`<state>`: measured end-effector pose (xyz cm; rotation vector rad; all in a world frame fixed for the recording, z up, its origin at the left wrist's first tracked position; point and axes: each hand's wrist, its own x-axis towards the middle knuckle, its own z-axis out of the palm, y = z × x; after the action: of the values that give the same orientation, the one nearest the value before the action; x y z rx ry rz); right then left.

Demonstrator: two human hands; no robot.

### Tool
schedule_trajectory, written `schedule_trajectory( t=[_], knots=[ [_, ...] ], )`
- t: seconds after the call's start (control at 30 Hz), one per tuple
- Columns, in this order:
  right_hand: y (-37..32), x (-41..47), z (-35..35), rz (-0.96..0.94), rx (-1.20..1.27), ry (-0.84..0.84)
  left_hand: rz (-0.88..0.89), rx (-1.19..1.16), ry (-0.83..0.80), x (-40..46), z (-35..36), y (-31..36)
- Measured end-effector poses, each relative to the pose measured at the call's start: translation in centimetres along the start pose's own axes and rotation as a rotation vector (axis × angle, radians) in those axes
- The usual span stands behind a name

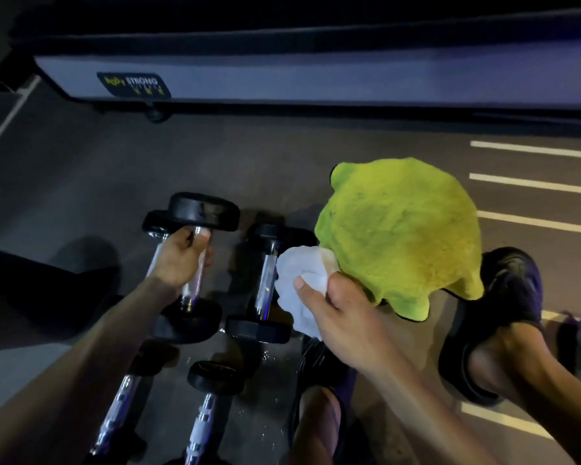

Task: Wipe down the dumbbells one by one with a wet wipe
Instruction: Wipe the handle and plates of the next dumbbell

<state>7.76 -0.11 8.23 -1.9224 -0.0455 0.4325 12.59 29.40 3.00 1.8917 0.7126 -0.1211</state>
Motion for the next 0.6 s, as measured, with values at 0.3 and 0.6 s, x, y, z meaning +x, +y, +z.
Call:
schedule_trajectory(
  t=[0.3,0.6],
  knots=[
    [-8.2,-3.0,-9.3,-0.041,0.041,0.193,0.285,-0.365,-0.11,-12.2,0.9,20.0],
    [-13.4,-7.4,-19.6,0.054,-0.147,0.336,0.431,-0.475,-0.336,-18.6,8.5,32.5]
  ],
)
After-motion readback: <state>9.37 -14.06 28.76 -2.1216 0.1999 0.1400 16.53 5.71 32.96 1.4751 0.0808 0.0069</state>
